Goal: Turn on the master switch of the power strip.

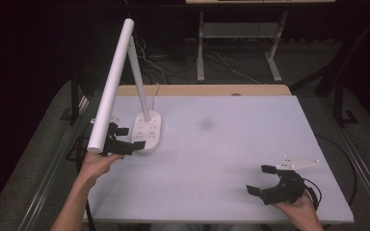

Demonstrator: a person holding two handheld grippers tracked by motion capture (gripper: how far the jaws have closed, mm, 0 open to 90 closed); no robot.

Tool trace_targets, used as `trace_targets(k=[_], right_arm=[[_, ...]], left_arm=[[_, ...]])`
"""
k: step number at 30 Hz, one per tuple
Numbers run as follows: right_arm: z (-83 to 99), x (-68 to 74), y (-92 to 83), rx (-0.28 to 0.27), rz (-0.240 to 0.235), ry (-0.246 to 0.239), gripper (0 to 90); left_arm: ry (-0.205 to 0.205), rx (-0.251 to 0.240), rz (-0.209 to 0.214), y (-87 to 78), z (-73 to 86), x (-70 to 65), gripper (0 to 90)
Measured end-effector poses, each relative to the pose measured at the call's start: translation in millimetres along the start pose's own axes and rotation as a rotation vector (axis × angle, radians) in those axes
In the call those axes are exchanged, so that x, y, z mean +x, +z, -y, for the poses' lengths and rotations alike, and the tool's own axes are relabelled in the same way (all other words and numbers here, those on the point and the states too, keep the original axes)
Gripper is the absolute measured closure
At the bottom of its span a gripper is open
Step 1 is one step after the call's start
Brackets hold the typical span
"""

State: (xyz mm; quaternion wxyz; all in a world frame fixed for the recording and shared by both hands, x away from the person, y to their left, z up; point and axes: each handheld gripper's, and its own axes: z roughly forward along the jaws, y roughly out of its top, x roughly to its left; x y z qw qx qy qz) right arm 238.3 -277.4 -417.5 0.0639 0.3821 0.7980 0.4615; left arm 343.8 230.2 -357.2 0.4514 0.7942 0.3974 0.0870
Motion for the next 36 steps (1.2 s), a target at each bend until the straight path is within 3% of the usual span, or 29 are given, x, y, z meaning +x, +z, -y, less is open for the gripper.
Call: trace_targets(k=[18,33,36], right_arm=[[0.0,0.8,1.2,0.006,-0.004,-0.005,0.5],[0.2,1.0,1.3,0.007,-0.006,-0.004,0.5],[0.2,1.0,1.0,0.007,-0.006,-0.005,0.5]], left_arm=[[0.002,0.019,-0.031,2.1,-22.3,19.7,3.5],[-0.017,0.025,-0.072,2.1,-40.8,38.2,5.0],[-0.042,0.013,-0.082,2.0,-43.9,41.9,5.1]])
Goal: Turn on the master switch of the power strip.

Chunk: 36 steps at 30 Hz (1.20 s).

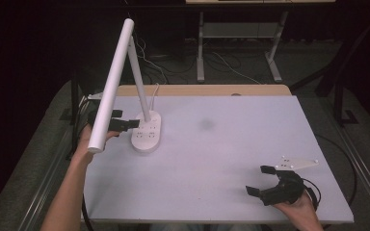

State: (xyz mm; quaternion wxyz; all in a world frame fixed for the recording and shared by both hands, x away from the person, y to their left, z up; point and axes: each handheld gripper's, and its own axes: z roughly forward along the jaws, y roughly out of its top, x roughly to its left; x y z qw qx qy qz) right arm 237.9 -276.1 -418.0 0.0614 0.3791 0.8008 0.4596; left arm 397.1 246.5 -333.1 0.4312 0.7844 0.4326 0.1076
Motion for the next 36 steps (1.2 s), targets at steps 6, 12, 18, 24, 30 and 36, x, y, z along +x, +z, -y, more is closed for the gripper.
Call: trace_targets(k=[6,12,18,24,30,36], right_arm=[[0.2,-0.3,-0.5,-0.003,-0.002,-0.001,0.5],[0.4,-1.1,-1.4,-0.006,-0.001,-0.001,0.5],[0.6,-1.7,-2.0,-0.006,-0.001,0.0,0.5],[0.8,-1.7,-1.8,-0.005,-0.004,0.0,0.5],[1.0,-2.5,-2.2,-0.004,-0.005,-0.001,0.5],[1.2,-3.0,-2.3,-0.002,-0.007,-0.003,0.5]], left_arm=[[0.002,-0.011,-0.008,0.2,-6.9,9.9,6.9],[-0.019,-0.019,-0.027,4.4,-9.5,17.7,9.7],[-0.039,-0.013,-0.038,12.4,-9.1,25.7,13.2],[-0.079,-0.008,-0.042,20.4,-7.0,33.8,14.5],[-0.114,-0.03,-0.05,25.3,-4.3,43.5,15.7],[-0.15,-0.054,-0.056,29.2,-2.7,50.1,19.6]])
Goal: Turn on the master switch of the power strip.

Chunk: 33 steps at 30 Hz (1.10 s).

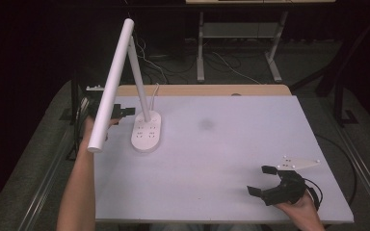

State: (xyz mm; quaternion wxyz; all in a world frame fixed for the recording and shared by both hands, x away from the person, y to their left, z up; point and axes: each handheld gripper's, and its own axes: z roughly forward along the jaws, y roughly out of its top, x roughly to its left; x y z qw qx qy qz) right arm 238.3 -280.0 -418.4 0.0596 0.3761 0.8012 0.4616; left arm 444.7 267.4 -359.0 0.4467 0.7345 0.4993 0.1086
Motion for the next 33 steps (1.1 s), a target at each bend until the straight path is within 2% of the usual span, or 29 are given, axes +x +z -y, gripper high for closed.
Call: trace_targets(k=[2,5,9,19,25,30,33], right_arm=[[0.0,-0.2,0.0,0.001,-0.001,0.0,0.5],[0.0,-1.0,-0.1,0.002,0.0,0.007,0.5],[0.2,-2.0,-0.8,0.001,0.001,0.009,0.5],[0.4,-1.9,-0.5,0.004,0.002,0.008,0.5],[0.4,-1.9,0.2,0.006,0.001,0.006,0.6],[0.4,-1.8,1.4,0.013,-0.001,0.005,0.5],[0.3,-1.0,2.0,0.017,-0.004,0.004,0.6]], left_arm=[[-0.013,-0.002,-0.003,1.8,0.3,2.4,22.1],[-0.052,-0.015,0.008,6.0,1.3,5.5,25.7],[-0.066,-0.016,0.002,10.8,2.5,7.9,33.1],[-0.065,-0.002,-0.017,20.8,7.0,9.7,48.5],[-0.066,-0.004,-0.007,27.8,8.9,9.6,60.2],[-0.091,0.002,-0.008,32.9,9.8,9.7,66.4],[-0.077,0.013,-0.013,36.1,10.7,9.6,70.3]])
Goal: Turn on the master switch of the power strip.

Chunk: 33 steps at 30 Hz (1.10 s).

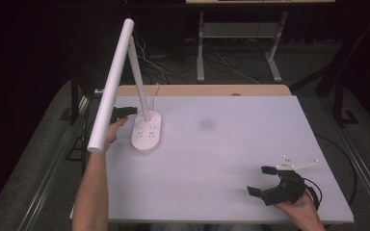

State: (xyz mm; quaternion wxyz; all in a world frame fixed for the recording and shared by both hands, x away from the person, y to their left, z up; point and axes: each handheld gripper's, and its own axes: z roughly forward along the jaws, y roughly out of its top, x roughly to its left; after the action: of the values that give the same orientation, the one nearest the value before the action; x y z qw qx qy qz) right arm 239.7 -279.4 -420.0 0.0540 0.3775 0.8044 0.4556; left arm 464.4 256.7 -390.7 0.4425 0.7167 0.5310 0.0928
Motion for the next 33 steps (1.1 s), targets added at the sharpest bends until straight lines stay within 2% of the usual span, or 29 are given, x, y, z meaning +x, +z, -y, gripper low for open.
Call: trace_targets(k=[2,5,7,11,19,25,30,33], right_arm=[[0.1,0.2,0.4,0.003,-0.002,0.0,0.5],[0.0,0.3,0.4,0.004,-0.001,0.001,0.6],[0.1,0.4,0.2,0.003,-0.001,0.001,0.5],[0.0,0.4,0.4,0.005,0.003,-0.002,0.6],[-0.1,0.6,1.5,0.009,0.002,-0.008,0.5],[0.2,0.5,1.7,0.01,-0.001,-0.007,0.6],[0.2,0.7,2.1,0.012,-0.003,-0.01,0.6],[0.2,0.8,2.7,0.012,-0.004,-0.009,0.5]], left_arm=[[0.012,0.006,0.007,2.0,0.4,0.6,74.9],[0.009,0.007,0.011,4.0,0.9,0.3,78.9],[-0.007,0.008,0.027,5.6,1.2,0.6,88.5],[-0.007,0.029,0.027,8.6,2.0,-0.4,89.5],[0.012,0.057,-0.003,15.2,5.1,-1.5,89.7],[0.042,0.087,-0.022,21.7,7.7,-2.8,89.8],[0.044,0.084,-0.012,28.0,11.7,-4.6,89.7],[0.055,0.082,-0.055,31.2,14.6,-4.4,89.8]])
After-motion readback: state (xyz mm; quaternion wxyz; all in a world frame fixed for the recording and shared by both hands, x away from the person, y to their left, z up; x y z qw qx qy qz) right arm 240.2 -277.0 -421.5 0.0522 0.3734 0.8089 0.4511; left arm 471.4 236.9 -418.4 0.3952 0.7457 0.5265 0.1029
